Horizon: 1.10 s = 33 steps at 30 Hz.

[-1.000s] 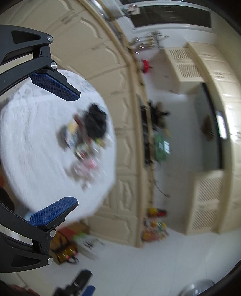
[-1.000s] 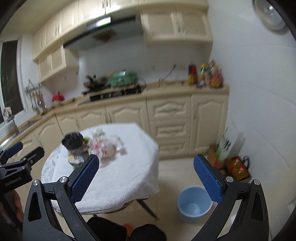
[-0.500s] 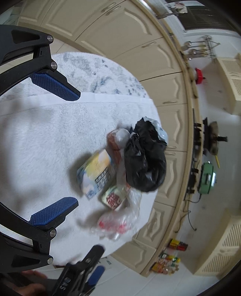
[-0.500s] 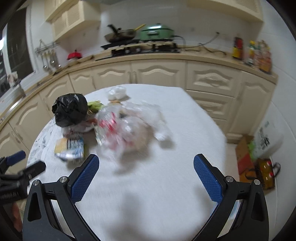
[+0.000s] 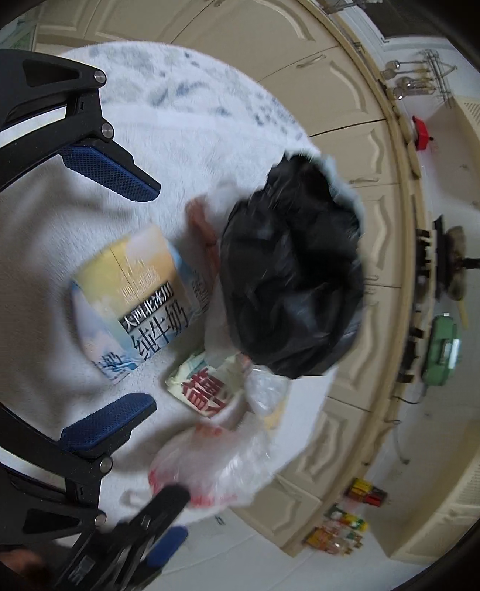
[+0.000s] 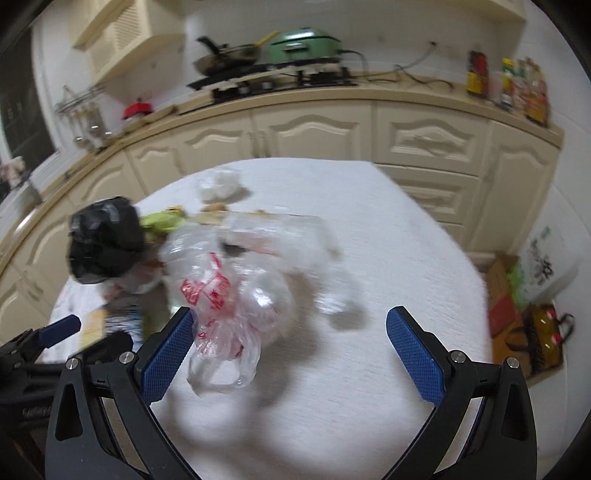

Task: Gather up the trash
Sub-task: 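Grasp the yellow snack wrapper with the left gripper while the right grasps clear plastic bags, then carry the wrapper and clear bags with both grippers toward the blue bin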

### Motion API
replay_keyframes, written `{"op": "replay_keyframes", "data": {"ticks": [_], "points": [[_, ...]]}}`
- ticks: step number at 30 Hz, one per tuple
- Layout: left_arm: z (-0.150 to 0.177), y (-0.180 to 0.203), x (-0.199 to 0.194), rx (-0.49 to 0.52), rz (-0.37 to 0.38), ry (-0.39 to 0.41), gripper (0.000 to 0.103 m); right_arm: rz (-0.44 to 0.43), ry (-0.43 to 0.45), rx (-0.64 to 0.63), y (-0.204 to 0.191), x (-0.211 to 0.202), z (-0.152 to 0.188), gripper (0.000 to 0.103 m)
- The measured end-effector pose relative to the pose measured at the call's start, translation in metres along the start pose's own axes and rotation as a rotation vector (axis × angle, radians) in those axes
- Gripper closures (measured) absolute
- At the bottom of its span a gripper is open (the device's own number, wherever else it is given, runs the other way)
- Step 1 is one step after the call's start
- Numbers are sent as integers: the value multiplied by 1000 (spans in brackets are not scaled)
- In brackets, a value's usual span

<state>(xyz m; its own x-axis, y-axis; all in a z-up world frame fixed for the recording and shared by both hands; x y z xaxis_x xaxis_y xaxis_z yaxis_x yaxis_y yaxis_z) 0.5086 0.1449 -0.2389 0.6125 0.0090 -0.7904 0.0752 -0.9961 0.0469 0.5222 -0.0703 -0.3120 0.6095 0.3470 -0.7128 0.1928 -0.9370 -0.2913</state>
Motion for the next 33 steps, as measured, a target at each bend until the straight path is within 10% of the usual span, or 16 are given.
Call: {"op": "replay_keyframes", "data": {"ticks": [5, 18, 22, 33], "points": [[9, -2, 23, -1, 40, -37, 55, 14, 1, -19, -3, -2, 3, 0], [42, -63, 4, -6, -10, 12, 55, -63, -53, -128, -70, 41, 6, 2], [44, -62, -5, 4, -6, 22, 55, -44, -78, -104, -60, 49, 10, 53], [37, 7, -54, 108, 58, 65, 66, -292, -55, 115, -8, -33, 37, 56]]}}
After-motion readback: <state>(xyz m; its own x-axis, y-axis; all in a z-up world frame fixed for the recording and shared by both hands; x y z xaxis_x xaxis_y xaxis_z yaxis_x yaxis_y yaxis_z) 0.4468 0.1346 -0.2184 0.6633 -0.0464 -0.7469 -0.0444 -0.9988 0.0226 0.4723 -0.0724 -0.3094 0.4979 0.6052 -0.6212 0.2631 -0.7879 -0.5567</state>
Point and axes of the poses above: each gripper's, at about its wrist camera, not at the fingertips, and x roughly the way its jaws point, y to its right, z to its underside, the point moved 9 cm from there along x, roughly the way its jaws point, and after that the axes turned 6 degrees about x, right-handed, at the moved point
